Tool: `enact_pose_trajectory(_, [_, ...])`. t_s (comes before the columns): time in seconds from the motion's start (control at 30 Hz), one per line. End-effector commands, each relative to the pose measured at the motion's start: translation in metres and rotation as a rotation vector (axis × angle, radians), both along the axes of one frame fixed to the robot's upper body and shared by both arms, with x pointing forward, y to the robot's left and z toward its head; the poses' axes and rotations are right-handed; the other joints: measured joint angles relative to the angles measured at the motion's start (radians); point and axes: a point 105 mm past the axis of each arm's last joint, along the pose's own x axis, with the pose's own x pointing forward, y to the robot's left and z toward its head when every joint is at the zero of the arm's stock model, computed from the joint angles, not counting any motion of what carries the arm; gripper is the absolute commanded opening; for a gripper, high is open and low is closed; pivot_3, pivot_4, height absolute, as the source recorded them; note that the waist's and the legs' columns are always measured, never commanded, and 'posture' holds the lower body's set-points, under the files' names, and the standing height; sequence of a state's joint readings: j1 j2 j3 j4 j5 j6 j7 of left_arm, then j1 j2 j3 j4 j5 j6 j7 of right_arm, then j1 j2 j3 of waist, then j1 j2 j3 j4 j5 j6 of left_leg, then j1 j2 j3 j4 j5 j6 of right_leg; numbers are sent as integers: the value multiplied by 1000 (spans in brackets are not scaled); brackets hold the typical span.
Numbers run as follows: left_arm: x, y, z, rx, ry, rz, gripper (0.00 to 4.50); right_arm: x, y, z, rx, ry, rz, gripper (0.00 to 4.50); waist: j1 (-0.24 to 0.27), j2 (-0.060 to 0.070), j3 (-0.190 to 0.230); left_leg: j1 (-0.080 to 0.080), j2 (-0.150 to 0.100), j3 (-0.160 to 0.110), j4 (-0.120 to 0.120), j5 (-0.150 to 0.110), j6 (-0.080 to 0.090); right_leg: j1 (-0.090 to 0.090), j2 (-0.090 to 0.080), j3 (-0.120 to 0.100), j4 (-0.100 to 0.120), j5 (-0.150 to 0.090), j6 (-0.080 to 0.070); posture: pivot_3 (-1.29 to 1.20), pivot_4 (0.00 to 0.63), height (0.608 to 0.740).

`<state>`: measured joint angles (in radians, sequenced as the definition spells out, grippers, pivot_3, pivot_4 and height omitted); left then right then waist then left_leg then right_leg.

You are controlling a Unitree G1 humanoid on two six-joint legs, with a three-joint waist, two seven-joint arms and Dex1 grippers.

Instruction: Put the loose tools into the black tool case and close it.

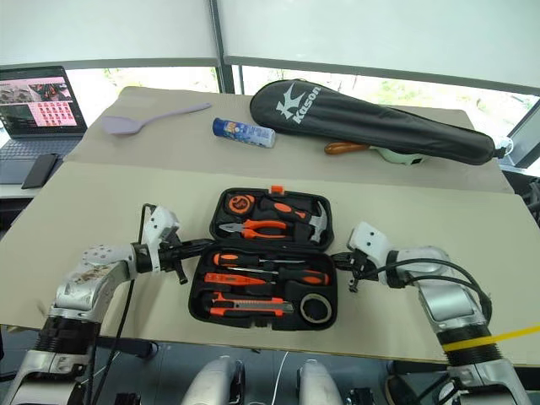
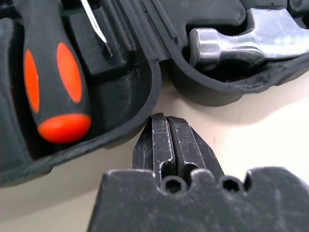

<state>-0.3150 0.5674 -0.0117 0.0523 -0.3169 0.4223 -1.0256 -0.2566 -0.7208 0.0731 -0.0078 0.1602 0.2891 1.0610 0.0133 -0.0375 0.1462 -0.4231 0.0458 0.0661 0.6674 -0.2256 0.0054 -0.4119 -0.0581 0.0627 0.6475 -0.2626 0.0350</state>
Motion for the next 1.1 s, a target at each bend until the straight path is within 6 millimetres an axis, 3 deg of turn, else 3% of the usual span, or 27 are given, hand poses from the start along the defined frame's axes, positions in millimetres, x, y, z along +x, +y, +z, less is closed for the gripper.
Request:
enact_pose_trajectory(0.03, [-5, -6, 11, -40, -26, -52, 0, -4, 0, 15, 45, -39, 9, 30, -2, 0, 0, 0, 0, 0, 0, 0, 0, 0, 0, 0, 0, 0, 0, 0, 150, 740])
enact_pose_trajectory(0.07, [-3, -1, 17, -53, -56, -35, 0, 1, -6, 18, 61, -46, -37, 30, -3, 0, 0, 0, 0, 0, 0, 0, 0, 0, 0, 0, 0, 0, 0, 0, 150, 740])
enact_pose_trajectory(0.1, [-1, 8, 22, -57, -72, 3, 258, 12, -19, 25, 55, -103, -124, 303, -4, 0, 0, 0, 0, 0, 1, 0, 0, 0, 1, 0, 0, 0, 0, 0, 150, 740])
enact_pose_trajectory(0.17, [6, 26, 25, 1, -67, 90, 630, 15, -30, 31, 62, -66, -169, 701, -5, 0, 0, 0, 1, 0, 1, 0, 0, 0, 1, 0, 1, 0, 0, 0, 150, 740])
enact_pose_trajectory(0.27, [7, 48, 24, 72, 41, 147, 1801, 11, -31, 41, 123, 93, -203, 1783, -9, 0, 0, 1, 1, -1, 2, 0, 0, 0, 1, 0, 2, 0, 0, 0, 150, 740])
enact_pose_trajectory(0.33, [5, 49, 29, 33, 118, 139, 2571, 9, -29, 47, 138, 175, -209, 2501, -12, 0, 0, 1, 1, -1, 1, 0, 0, 0, 1, 0, 2, 0, 0, 0, 150, 740])
enact_pose_trajectory(0.37, [6, 48, 31, 27, 166, 143, 2729, 12, -29, 51, 146, 206, -234, 2716, -12, 0, 0, 1, 2, -1, 2, 0, 0, 1, 2, 0, 2, 0, 0, 0, 150, 740])
enact_pose_trajectory(0.5, [14, 38, 35, 46, 273, 178, 4289, 22, -24, 61, 172, 328, -344, 4167, -14, 0, 0, 1, 1, -1, 3, 0, 0, 1, 2, 0, 2, 0, 0, 0, 150, 740])
enact_pose_trajectory(0.67, [36, 13, 48, -5, 387, 286, 4289, 34, -8, 68, 206, 436, -422, 4167, -13, 0, 1, -2, 0, -3, 5, 0, 0, -1, 2, 0, 3, 0, 0, 0, 150, 740])
enact_pose_trajectory(1.0, [53, 7, 42, 13, 423, 404, 4289, 53, -6, 57, 180, 469, -558, 4167, -24, 0, 1, -12, -1, -4, 10, 0, 0, -13, 1, 1, 10, 1, 1, 0, 150, 740])
enact_pose_trajectory(1.07, [50, 4, 39, 21, 437, 381, 3783, 53, -2, 52, 167, 484, -552, 4193, -26, 0, 1, -12, -1, -5, 10, 0, 0, -12, 1, 1, 11, 1, 1, 0, 150, 740])
enact_pose_trajectory(1.1, [49, 3, 36, 32, 442, 380, 3590, 53, 0, 48, 156, 494, -552, 3929, -26, 0, 1, -12, -1, -5, 10, 0, 0, -12, 1, 1, 11, 1, 1, 0, 150, 740])
